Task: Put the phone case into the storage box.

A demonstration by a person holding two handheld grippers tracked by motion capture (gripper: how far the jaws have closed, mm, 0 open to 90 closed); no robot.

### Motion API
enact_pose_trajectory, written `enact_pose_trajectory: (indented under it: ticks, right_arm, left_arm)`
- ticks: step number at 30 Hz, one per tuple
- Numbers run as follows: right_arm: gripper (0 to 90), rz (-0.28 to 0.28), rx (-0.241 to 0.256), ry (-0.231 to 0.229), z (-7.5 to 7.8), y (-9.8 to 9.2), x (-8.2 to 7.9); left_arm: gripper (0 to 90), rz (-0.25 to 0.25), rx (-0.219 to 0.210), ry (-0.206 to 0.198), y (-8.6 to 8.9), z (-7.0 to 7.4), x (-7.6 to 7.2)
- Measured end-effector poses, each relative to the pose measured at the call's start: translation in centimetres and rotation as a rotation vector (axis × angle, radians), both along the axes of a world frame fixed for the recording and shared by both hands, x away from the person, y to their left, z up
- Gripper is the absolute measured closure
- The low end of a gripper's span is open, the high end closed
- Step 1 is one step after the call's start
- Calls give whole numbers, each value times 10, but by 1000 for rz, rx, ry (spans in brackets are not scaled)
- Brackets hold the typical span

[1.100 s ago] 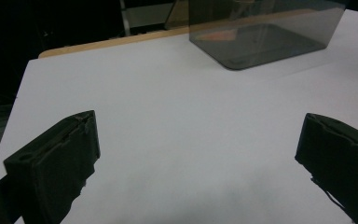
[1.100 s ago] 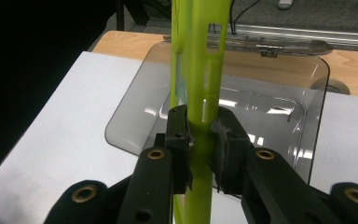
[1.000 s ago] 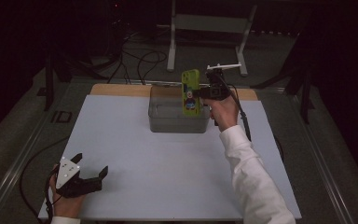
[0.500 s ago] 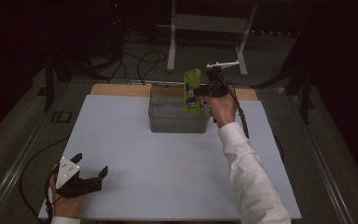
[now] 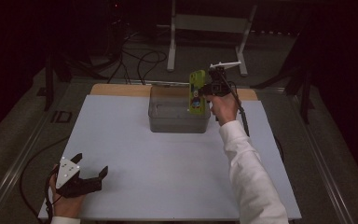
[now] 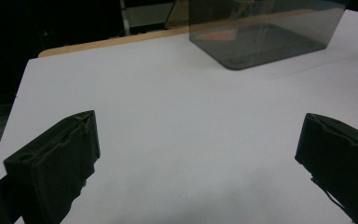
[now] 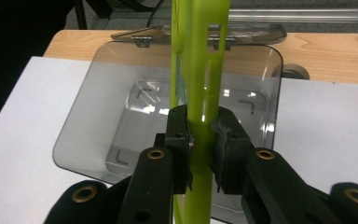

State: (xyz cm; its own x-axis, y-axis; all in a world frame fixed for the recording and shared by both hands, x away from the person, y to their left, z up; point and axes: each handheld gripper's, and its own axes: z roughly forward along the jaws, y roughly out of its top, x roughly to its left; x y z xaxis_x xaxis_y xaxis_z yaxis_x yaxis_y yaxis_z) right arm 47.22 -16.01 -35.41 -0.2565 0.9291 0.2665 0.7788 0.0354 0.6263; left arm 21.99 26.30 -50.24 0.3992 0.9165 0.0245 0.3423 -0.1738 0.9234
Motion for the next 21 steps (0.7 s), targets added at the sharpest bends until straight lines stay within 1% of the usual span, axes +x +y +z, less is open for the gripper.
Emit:
enact_pose_trajectory:
  ticks: [2, 6, 7, 12, 21]
  right_arm:
    - [780, -4, -11, 1, -1, -1, 1]
    - [780, -12, -16, 7, -2, -2, 3]
    - [780, -15, -26, 13, -3, -3, 5]
    - [780, -21, -40, 25, -6, -4, 8]
    - [781, -40, -49, 39, -13, -4, 14]
  left_arm:
    - [0, 0, 0, 0, 0, 0, 0]
    - [0, 0, 0, 1, 0, 0, 0]
    - [0, 0, 0, 0, 0, 0, 0]
    - [0, 1, -1, 0, 1, 0, 0]
    - [0, 2, -3, -1, 1, 0, 0]
